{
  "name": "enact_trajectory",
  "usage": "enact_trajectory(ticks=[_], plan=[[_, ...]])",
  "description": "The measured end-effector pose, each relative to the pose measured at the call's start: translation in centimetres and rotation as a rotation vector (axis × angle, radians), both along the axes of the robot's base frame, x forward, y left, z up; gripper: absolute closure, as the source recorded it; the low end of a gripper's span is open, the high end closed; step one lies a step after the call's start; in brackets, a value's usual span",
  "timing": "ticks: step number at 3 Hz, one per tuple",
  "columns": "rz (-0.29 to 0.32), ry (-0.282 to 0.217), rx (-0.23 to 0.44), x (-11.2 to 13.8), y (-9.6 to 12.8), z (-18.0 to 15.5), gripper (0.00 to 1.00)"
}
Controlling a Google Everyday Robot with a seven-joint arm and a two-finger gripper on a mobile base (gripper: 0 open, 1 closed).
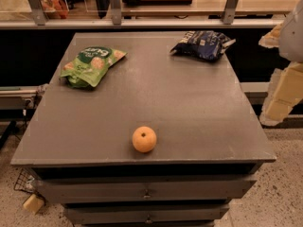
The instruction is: Pick blue chip bag
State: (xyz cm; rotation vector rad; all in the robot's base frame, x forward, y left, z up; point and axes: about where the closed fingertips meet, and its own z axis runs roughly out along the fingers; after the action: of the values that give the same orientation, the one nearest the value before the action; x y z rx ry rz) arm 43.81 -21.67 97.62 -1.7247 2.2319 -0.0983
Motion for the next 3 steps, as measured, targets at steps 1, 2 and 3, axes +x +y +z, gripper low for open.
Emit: enact_trajectory(ticks=[1,2,3], plan=[[0.000,0.000,0.000,0.0,0.0,0.0,0.00],[-0.006,-0.016,0.013,0.5,0.4,0.4,0.00],[-0.013,-0.080,0.116,6.5,2.6,0.5,0.00]])
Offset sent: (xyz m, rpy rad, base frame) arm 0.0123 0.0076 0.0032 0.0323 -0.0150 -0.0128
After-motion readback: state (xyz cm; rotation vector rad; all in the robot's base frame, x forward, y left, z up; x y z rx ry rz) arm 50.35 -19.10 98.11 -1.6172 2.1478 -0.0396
